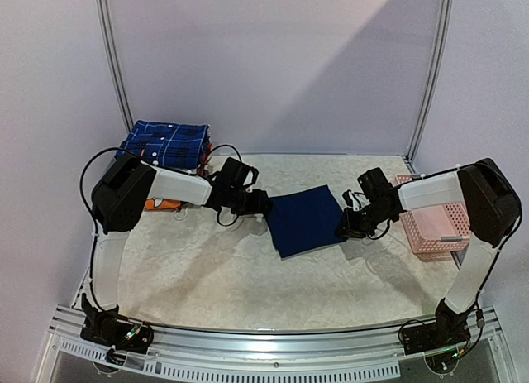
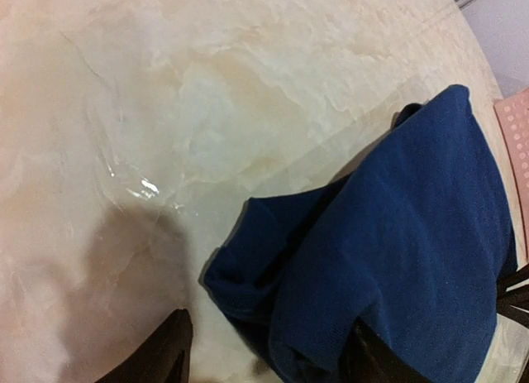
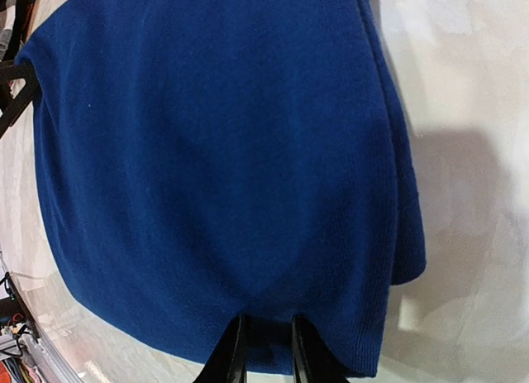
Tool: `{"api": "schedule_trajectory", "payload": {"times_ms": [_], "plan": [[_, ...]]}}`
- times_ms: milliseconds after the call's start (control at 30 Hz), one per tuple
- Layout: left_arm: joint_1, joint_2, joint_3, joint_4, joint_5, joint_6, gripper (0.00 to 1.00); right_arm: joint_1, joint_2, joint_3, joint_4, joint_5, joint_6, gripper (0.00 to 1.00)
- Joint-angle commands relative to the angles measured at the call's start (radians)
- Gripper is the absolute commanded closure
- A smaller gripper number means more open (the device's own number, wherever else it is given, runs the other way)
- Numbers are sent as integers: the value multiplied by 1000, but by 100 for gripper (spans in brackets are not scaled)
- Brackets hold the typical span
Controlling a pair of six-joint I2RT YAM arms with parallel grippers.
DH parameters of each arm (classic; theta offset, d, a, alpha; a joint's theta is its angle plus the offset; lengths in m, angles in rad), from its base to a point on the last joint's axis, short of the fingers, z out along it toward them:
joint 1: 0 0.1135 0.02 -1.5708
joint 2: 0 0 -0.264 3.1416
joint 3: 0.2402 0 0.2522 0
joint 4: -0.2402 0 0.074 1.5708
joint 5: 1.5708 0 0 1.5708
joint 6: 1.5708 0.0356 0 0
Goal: Fold and stack the mixed laundry pile
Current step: Pick up the square-folded T-shirt from the center of the board.
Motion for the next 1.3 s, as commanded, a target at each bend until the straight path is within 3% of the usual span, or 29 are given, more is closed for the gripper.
{"api": "schedule_trajectory", "payload": {"times_ms": [0, 300, 500, 600, 833, 1000, 1267], "plan": [[9, 60, 31, -19, 25, -27, 42, 0, 30, -40, -37, 39, 6, 80], [13, 95, 68, -13, 23, -54, 45, -1, 28, -53, -23, 30, 12, 80], [16, 123, 87, 31, 30, -78, 56, 4, 32, -54, -17, 23, 15, 80], [17, 144, 100, 43, 31, -89, 64, 8, 32, -54, -16, 21, 15, 81], [17, 158, 102, 116, 75, -107, 100, 15, 30, -57, -17, 22, 16, 81], [17, 126, 74, 173, 121, -108, 100, 16, 5, -72, -24, 25, 23, 80], [25, 54, 62, 112, 133, -75, 100, 17, -75, -158, -18, 45, 49, 80]]}}
